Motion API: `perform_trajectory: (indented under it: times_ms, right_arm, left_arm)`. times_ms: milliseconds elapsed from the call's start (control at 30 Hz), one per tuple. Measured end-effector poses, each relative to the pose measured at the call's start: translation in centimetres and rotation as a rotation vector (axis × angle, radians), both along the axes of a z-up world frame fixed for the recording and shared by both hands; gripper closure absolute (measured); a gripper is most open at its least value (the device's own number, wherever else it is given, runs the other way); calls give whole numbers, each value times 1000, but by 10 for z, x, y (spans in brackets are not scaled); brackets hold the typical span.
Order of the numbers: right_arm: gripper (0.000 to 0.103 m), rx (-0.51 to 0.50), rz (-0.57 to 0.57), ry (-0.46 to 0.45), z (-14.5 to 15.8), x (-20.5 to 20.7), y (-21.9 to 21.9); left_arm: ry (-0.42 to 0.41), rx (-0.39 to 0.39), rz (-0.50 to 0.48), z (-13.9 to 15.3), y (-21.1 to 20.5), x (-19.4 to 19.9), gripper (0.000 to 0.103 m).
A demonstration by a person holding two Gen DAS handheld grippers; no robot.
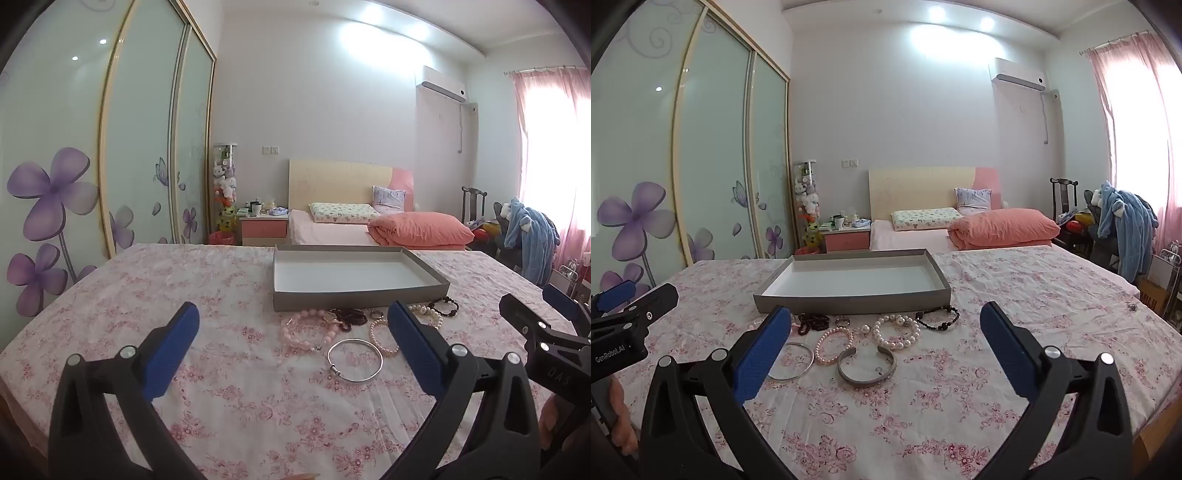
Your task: Organize jewelry
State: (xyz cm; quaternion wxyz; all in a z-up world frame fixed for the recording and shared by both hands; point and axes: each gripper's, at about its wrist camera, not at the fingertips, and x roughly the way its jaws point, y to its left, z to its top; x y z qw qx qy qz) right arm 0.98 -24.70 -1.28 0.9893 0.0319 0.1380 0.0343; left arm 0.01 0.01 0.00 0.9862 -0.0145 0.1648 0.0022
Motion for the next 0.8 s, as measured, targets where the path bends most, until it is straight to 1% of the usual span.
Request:
perform_trajectory:
  times_ms: [800]
  right_arm:
    - [2, 2, -3, -2, 1, 1, 0]
  left_arm:
    - [2, -6, 1, 0, 0, 0, 4]
